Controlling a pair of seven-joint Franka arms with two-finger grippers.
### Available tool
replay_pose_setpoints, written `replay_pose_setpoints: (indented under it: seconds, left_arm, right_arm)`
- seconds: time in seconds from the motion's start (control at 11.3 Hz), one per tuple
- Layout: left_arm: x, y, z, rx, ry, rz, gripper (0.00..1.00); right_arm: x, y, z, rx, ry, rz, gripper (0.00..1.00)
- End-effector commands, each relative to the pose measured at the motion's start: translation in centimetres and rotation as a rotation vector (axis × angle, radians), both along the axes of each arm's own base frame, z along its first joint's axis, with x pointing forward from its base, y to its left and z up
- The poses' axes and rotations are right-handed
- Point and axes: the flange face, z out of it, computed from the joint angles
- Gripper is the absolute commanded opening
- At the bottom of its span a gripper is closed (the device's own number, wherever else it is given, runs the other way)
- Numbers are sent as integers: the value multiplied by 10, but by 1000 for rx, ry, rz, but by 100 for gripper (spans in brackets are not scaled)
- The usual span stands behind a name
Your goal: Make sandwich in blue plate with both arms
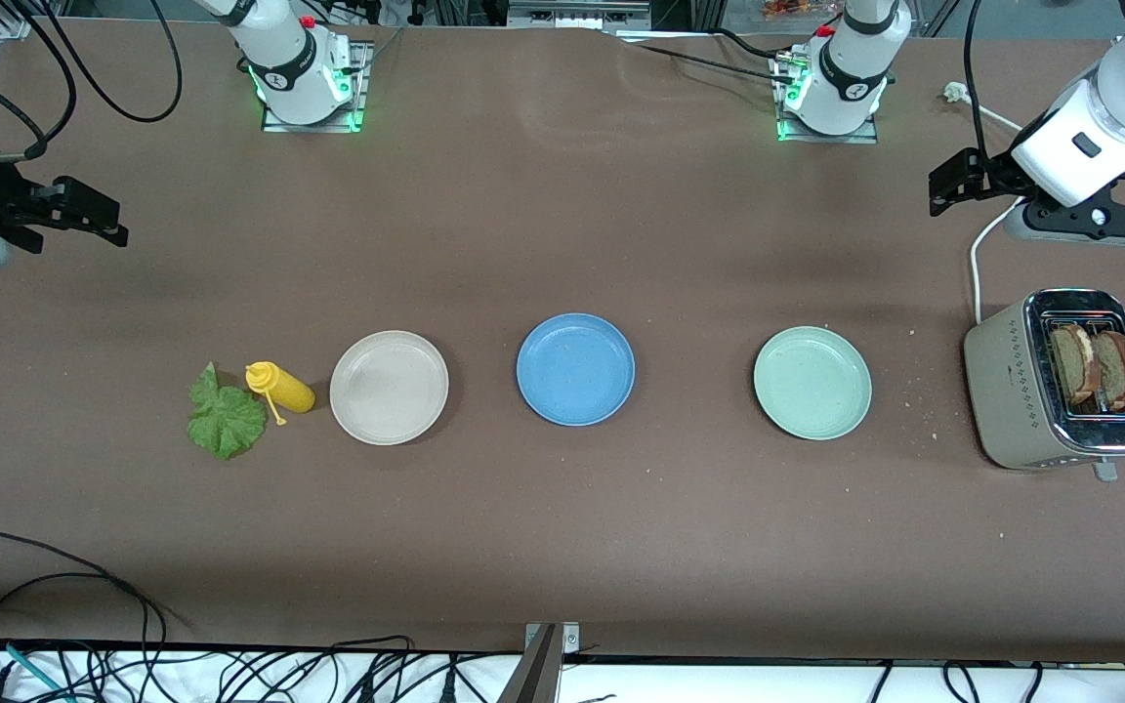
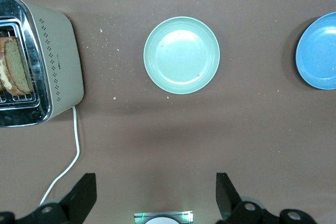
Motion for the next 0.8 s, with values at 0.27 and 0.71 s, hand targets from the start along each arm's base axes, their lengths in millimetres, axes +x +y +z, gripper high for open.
replay_pose_setpoints:
  seconds: [0.27, 0.71]
  left_arm:
    - [0, -1, 4, -1, 4, -18, 100]
    - [-1, -1, 5, -5, 4, -18, 100]
  right_arm:
    - [-3, 0, 7, 12, -2, 9, 100]
    - [-3, -1, 8, 10, -3, 2, 100]
